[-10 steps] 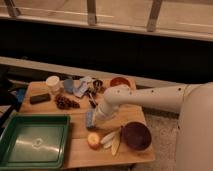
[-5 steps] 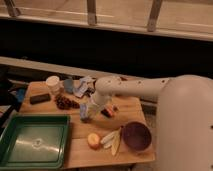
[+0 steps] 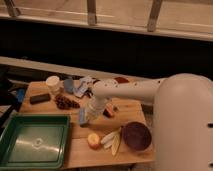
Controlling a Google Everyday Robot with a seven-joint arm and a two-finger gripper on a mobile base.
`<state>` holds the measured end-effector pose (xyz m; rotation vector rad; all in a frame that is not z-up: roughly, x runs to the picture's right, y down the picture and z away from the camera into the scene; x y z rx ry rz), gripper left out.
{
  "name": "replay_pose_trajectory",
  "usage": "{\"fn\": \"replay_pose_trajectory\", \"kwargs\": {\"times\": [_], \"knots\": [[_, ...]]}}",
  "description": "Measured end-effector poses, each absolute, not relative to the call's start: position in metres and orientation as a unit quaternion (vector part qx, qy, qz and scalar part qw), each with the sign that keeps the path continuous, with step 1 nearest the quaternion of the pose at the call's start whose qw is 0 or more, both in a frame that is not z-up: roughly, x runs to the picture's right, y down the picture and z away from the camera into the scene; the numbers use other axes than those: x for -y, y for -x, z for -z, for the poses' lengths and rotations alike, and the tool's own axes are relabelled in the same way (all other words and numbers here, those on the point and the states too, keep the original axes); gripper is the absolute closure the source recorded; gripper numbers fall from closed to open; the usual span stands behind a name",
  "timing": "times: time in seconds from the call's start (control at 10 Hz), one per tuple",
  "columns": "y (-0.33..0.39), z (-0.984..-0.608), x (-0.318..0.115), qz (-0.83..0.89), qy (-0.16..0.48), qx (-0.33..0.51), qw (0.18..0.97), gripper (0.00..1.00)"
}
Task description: Wipe table surface with sponge
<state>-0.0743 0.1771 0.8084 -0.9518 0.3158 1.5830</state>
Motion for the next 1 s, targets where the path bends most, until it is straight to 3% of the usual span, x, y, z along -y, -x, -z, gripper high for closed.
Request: {"fn": "replay_pose_trajectory", "kwargs": {"times": [0.5, 1.0], "knots": [[0.018, -0.798, -0.178, -0.701, 0.388, -0.151, 0.579, 1.0], [0.066, -0.816, -0.137, -0.676, 0.392, -0.125, 0.611, 1.0]]}}
